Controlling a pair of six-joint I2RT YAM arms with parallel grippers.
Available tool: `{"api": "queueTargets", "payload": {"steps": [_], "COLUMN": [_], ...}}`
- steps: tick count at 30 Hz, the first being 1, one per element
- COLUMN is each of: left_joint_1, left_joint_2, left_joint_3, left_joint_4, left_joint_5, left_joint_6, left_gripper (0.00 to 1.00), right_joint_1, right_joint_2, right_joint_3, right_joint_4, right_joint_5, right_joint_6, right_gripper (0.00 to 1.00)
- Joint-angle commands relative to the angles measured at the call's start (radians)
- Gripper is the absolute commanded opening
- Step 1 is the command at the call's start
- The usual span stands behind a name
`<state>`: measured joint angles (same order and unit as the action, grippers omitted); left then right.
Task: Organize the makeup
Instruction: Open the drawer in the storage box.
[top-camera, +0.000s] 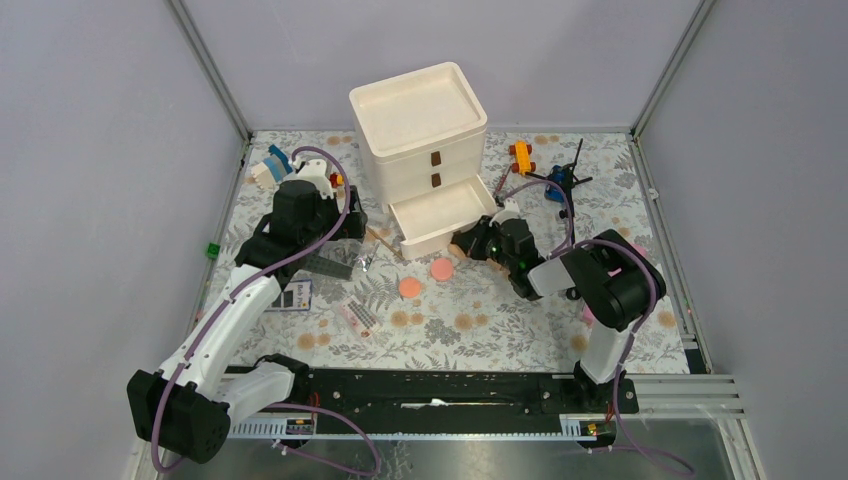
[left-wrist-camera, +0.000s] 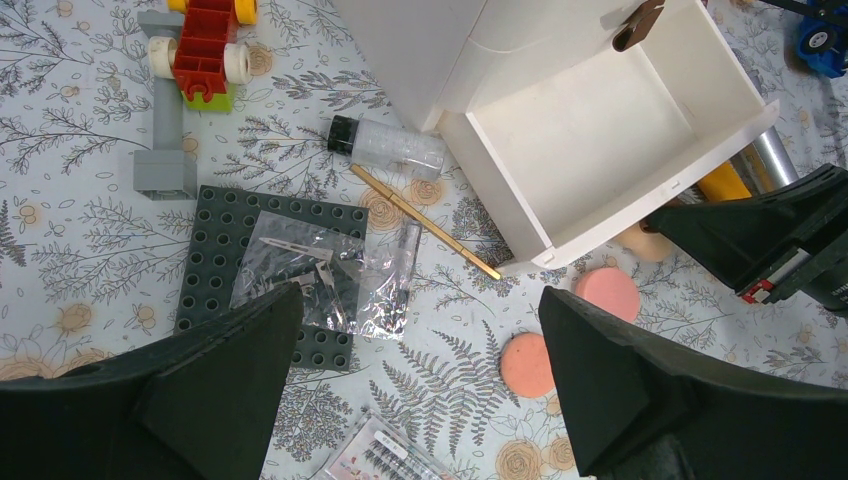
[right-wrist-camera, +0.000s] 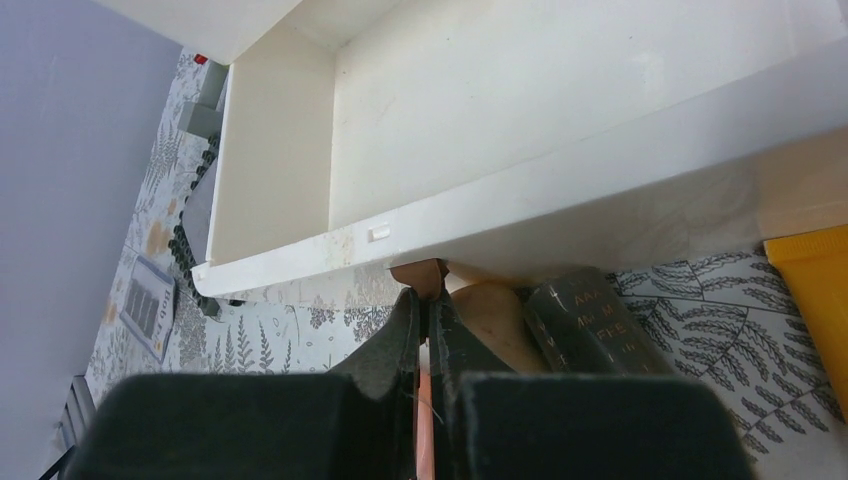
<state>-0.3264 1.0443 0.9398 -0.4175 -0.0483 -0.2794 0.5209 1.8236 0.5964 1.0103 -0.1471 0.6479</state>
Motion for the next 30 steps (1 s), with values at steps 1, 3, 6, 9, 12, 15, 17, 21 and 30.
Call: {"api": "queueTargets", "payload": {"steps": [1, 3, 6, 9, 12, 15, 17, 21, 30], "left_joint_1": [0.001, 0.001, 0.001, 0.001, 0.001, 0.001, 0.001, 0.001, 0.001], "left_joint_2": [-0.016, -0.016, -0.015, -0.014, -0.012, -0.015, -0.014, -0.011, -0.013], "left_joint_3": [0.01, 0.01, 0.01, 0.01, 0.01, 0.009, 0.009, 0.009, 0.008], "left_joint_4": [0.036, 0.036, 0.036, 0.036, 0.036, 0.036, 0.036, 0.036, 0.035], "left_joint_5": [0.009, 0.01, 0.009, 0.011, 0.011, 0.011, 0.01, 0.01, 0.007], "left_joint_6": [0.013, 0.013, 0.013, 0.013, 0.013, 0.013, 0.013, 0.013, 0.014], "left_gripper": [0.99, 0.99, 0.99, 0.99, 0.99, 0.99, 0.99, 0.99, 0.99], "right_joint_1": [0.018, 0.023, 0.031, 0.038, 0.039, 0.042, 0.042, 0.042, 0.042], "right_joint_2": [-0.055, -0.062, -0.076, -0.094, -0.107, -0.105, -0.096, -0.092, -0.215], "right_joint_3": [-0.029, -0.041, -0.059, -0.08, -0.096, -0.1, -0.097, -0.071, 0.029], "right_joint_4": [-0.059, -0.06, -0.059, -0.061, -0.061, -0.064, -0.063, -0.079, -0.282], "right_joint_5": [0.025, 0.029, 0.037, 0.049, 0.053, 0.048, 0.047, 0.036, 0.079], "right_joint_6": [-0.03, -0.027, -0.023, -0.022, -0.02, -0.019, -0.019, -0.031, -0.141], "right_gripper": [0.0, 0.0, 0.0, 0.0, 0.0, 0.0, 0.04, 0.19, 0.45]}}
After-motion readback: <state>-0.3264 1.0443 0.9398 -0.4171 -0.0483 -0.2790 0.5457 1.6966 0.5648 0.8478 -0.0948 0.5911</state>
